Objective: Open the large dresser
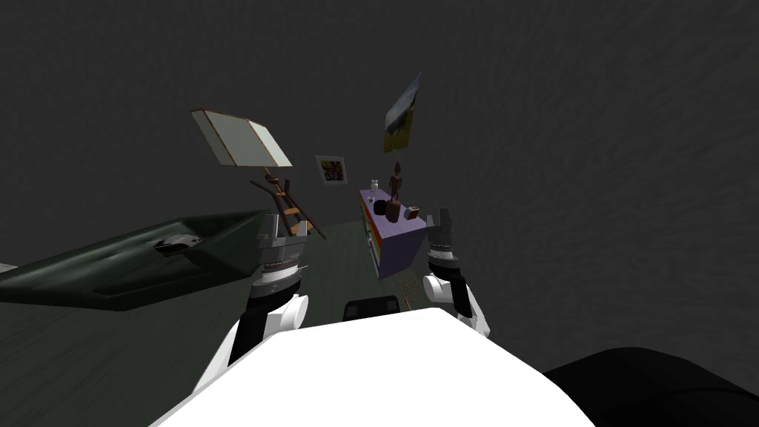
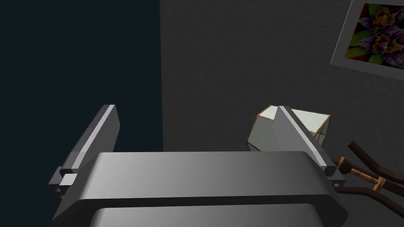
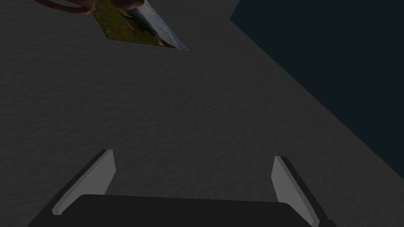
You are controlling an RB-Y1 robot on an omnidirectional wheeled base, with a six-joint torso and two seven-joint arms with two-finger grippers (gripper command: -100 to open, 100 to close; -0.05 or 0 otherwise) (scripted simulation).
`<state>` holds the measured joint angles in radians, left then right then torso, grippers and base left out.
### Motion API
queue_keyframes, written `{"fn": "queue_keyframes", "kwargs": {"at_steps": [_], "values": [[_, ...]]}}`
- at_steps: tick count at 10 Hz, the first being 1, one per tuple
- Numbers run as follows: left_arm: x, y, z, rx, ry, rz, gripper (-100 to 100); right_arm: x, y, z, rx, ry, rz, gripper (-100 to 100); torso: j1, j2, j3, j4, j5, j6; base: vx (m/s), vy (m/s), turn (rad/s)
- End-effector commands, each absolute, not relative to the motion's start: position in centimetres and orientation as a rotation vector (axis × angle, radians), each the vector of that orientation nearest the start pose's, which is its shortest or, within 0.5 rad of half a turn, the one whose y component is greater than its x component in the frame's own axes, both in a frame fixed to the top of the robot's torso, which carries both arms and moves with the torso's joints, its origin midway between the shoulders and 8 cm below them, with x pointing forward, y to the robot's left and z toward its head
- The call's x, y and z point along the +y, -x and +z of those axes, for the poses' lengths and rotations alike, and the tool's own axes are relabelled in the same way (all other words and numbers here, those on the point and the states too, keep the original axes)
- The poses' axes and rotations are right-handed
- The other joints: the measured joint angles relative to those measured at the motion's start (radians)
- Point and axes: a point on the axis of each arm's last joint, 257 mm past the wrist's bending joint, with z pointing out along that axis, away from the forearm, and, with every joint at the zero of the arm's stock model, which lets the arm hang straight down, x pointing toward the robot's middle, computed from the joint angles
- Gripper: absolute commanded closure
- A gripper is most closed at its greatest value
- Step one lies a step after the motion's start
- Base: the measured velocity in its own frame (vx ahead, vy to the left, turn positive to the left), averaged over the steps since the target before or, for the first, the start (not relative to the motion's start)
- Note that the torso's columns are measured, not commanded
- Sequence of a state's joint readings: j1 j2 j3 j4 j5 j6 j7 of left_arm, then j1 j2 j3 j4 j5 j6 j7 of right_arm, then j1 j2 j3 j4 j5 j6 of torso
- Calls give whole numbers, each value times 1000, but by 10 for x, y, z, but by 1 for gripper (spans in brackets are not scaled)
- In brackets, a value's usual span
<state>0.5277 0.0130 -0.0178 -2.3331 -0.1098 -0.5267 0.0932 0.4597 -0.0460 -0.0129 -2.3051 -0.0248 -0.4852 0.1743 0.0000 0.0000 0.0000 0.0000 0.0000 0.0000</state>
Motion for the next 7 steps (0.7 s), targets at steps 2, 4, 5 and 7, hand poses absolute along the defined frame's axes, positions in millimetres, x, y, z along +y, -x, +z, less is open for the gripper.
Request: {"fn": "queue_keyframes", "kwargs": {"at_steps": [2,4,5,7], "values": [[258,-330,42,631,572,-1342,0,-276,-343,46,639,-536,1168,0,0,104,-209,105,0,0,0,0,0],[258,-330,42,631,572,-1342,0,-276,-343,46,639,-536,1168,0,0,248,-497,248,0,0,0,0,0],[258,-330,43,631,572,-1342,0,-276,-343,46,638,-536,1168,0,0,322,-644,322,0,0,0,0,0],[258,-330,43,631,572,-1342,0,-276,-343,46,638,-536,1168,0,0,470,-939,470,0,0,0,0,0]]}}
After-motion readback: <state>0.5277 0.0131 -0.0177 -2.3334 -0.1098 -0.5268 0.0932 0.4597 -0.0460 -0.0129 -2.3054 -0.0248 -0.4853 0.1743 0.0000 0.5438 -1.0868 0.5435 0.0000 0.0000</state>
